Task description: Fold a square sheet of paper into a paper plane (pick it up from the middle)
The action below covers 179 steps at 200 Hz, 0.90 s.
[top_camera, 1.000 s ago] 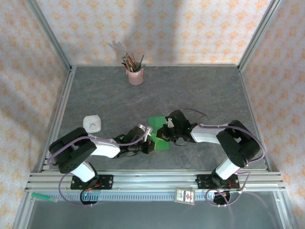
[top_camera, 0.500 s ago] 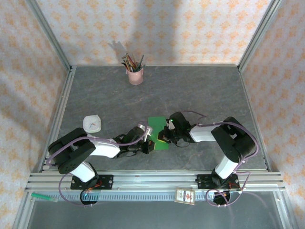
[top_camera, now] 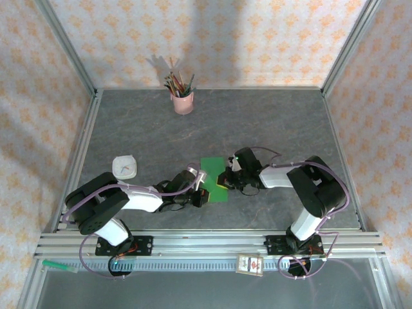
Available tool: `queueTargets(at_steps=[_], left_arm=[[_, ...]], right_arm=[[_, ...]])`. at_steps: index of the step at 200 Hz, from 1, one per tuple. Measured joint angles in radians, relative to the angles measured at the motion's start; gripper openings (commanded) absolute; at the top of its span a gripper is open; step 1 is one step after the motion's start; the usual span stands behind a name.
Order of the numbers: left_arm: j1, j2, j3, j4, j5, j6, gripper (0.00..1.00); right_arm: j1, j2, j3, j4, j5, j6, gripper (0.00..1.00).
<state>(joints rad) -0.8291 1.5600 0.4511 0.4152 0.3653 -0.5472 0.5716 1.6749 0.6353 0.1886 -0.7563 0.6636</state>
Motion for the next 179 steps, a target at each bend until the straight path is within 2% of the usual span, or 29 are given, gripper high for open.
queueTargets(at_steps=[99,179], left_arm=[[0.000,-0.001,0.006,-0.013,-0.007,0.025,0.00],[0.000,-0.021,0.023,-0.065,-0.033,0.016,0.01]], right_arm=[[-0.059,0.006,0.044,-0.066,0.038,-0.012,0.04],[-0.166,-0.004,0.066,-0.105,0.072,-0.059,0.05]])
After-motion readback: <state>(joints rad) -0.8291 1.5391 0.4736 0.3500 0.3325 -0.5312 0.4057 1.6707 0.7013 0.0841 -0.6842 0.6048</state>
